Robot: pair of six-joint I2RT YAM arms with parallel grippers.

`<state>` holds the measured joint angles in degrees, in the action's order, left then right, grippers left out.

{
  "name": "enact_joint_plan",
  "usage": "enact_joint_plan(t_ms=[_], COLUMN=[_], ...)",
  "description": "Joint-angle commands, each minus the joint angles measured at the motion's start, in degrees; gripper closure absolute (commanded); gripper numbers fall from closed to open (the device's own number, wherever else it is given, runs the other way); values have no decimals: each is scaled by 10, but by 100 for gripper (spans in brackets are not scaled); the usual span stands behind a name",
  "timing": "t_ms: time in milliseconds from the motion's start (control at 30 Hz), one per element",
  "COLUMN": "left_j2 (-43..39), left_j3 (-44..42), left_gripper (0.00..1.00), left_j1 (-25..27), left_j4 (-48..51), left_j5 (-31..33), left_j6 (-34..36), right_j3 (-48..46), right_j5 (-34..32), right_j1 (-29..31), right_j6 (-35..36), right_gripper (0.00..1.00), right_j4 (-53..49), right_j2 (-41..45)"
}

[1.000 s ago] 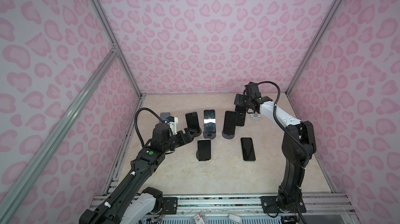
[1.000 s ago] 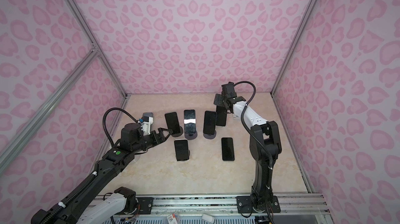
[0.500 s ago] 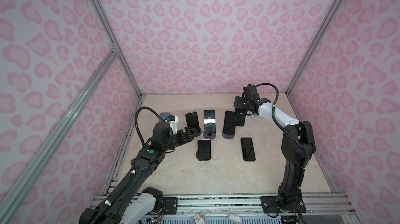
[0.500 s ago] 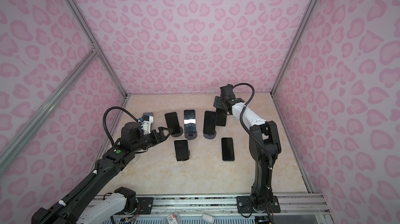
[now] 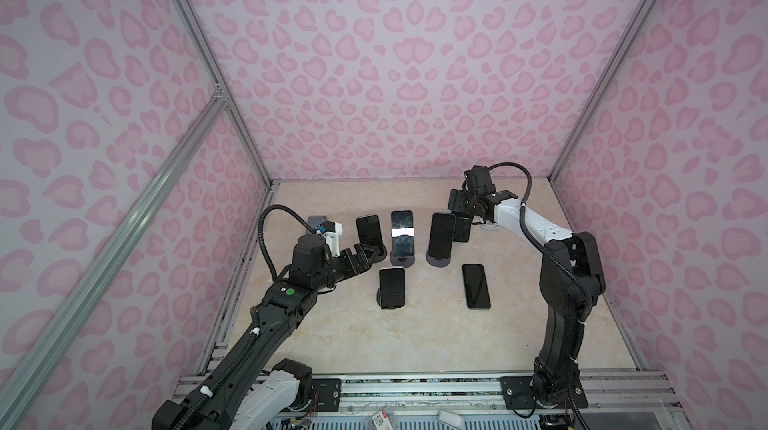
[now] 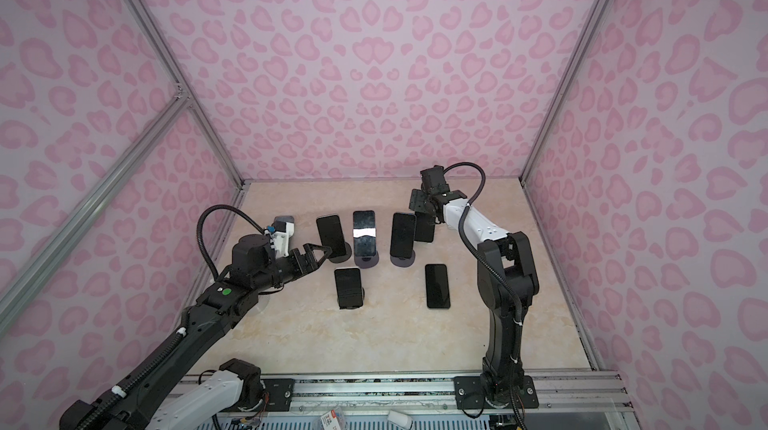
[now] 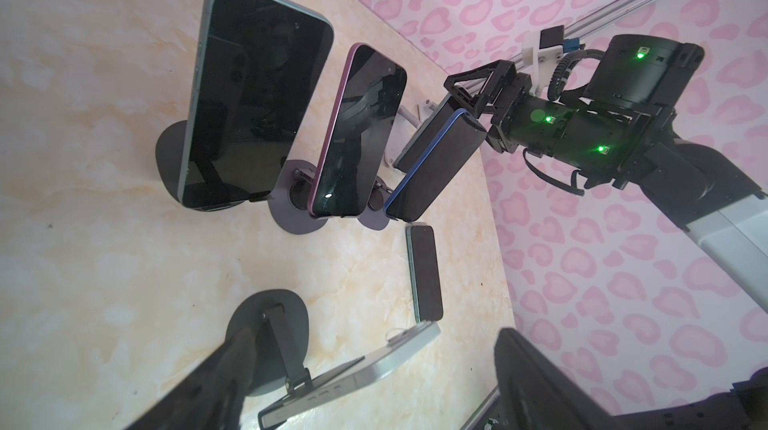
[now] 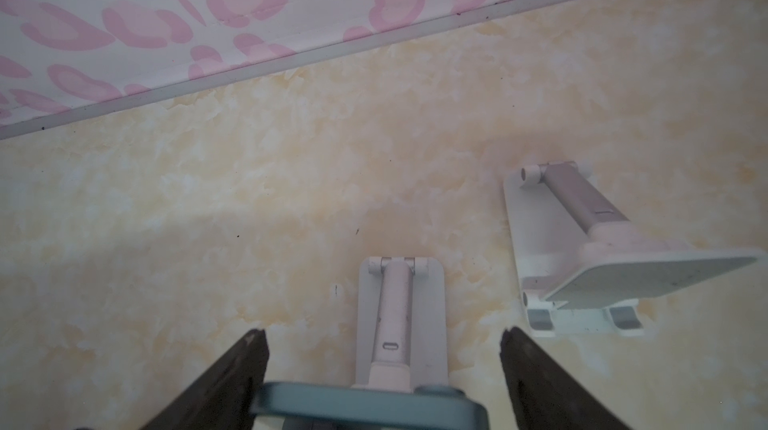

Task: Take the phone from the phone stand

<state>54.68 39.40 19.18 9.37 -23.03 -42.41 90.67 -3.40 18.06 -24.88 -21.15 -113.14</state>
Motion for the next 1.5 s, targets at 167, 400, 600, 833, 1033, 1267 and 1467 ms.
enact_joint_plan(t_ms=[167,400,600,833,1033,1267,1467], left_j2=[-3,1,2,6,13,16,15], left_j3=[-1,-2,-3,-1,0,0,-1], left_gripper=[7,7,7,7,7,7,7], left_j1=[0,0,0,0,0,0,0], left_j4=[-7,-8,-8,-9,-12,-14,-15], left_j5=[-4,-4,-4,-3,-5,-7,-9], left_j6=[4,4,4,6,6,6,5], right_j3=[-15,-23,-21,-12,-10,-7,3], right_j5=[-10,-6,-10,-15,-18,-22,-18], right_j1=[2,3,3,2,2,2,1], right_j6=[5,5,7,11,14,16,17], right_gripper=[14,15,17,20,20,17,14], right_j4=[0,5,7,3,-1,-3,-7], right_j2=[0,1,-5,-11,-5,7,10])
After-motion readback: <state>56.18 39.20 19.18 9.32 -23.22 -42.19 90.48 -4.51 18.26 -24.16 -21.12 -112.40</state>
